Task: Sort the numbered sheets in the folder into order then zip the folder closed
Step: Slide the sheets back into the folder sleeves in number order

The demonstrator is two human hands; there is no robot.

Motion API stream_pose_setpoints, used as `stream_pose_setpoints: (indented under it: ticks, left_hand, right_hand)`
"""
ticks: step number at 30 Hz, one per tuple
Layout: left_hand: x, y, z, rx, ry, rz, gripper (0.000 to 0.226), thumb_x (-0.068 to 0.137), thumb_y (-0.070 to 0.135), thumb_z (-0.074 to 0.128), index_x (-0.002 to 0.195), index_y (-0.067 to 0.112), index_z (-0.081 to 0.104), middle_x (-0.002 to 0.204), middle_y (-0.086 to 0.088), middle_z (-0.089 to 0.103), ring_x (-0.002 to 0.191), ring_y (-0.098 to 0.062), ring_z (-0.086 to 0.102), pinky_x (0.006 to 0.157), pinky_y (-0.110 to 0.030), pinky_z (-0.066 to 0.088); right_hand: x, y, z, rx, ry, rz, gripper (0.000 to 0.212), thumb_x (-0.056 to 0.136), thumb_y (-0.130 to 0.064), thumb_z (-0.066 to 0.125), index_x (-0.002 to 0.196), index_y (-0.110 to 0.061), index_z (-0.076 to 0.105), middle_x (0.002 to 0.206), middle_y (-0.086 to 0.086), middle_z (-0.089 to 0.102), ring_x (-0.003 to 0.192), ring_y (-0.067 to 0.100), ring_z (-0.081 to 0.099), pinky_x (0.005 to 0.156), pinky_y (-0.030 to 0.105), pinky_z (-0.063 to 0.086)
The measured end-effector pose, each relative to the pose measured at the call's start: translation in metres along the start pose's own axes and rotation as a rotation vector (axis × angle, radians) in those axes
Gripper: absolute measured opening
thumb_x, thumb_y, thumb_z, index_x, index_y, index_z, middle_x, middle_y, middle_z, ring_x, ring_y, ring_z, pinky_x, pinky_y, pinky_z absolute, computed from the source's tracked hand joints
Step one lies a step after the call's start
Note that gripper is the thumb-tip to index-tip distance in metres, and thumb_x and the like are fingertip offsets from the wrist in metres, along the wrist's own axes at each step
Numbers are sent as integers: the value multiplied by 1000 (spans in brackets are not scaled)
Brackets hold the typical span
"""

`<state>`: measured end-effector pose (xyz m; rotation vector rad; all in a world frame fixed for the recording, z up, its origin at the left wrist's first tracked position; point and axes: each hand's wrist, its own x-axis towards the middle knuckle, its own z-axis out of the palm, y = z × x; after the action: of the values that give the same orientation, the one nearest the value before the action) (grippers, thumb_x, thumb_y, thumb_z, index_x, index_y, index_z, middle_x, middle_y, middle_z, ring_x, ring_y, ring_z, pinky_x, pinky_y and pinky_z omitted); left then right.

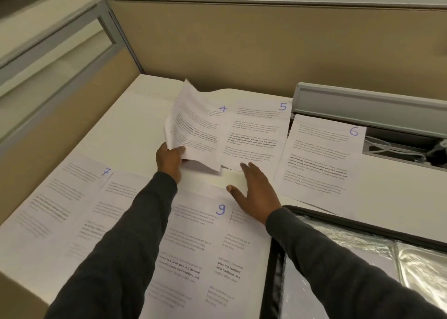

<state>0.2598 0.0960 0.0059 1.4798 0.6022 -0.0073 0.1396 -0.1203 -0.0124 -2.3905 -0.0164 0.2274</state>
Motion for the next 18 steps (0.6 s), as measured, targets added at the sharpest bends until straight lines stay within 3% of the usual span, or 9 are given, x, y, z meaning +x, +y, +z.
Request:
stream_pose_setpoints:
  ticks: [3,6,9,13,18]
  left_hand:
    - [-56,5,13,-185,-124,0,41,90,-9,54,127,8,56,120,-12,65,106,-30,64,89,-47,56]
    - [-112,4,27,-295,-189,16,41,90,-9,56,126,10,57,121,-11,67,107,-30,66,90,-47,56]
    - [-166,3,43,-277,-105,101,33,92,-3,58,117,18,61,115,-7,69,102,-27,68,85,-41,58]
    - [-222,3,54,-255,31,252,31,92,2,60,103,30,64,107,-2,70,98,-24,69,78,-35,57]
    - [-267,1,77,-341,16,206,35,93,-1,59,122,18,59,113,-1,70,102,-20,69,82,-33,58]
  right_hand:
    - [-12,-6,-28,389,82,107,73,95,-51,61,155,-19,32,155,-1,40,142,18,39,111,27,32]
    - [-20,4,-57,731,133,300,79,89,-61,64,153,-24,36,150,0,50,130,21,53,108,34,43]
    - [-34,26,-86,1003,49,404,75,90,-58,64,150,-21,38,140,4,57,115,23,64,98,39,54]
    - [-63,48,-111,986,-118,358,64,90,-59,63,142,-24,48,138,3,58,113,23,65,97,39,54]
    - [-92,69,-128,1146,-154,395,64,92,-66,53,139,-23,51,133,7,63,116,29,64,105,48,49]
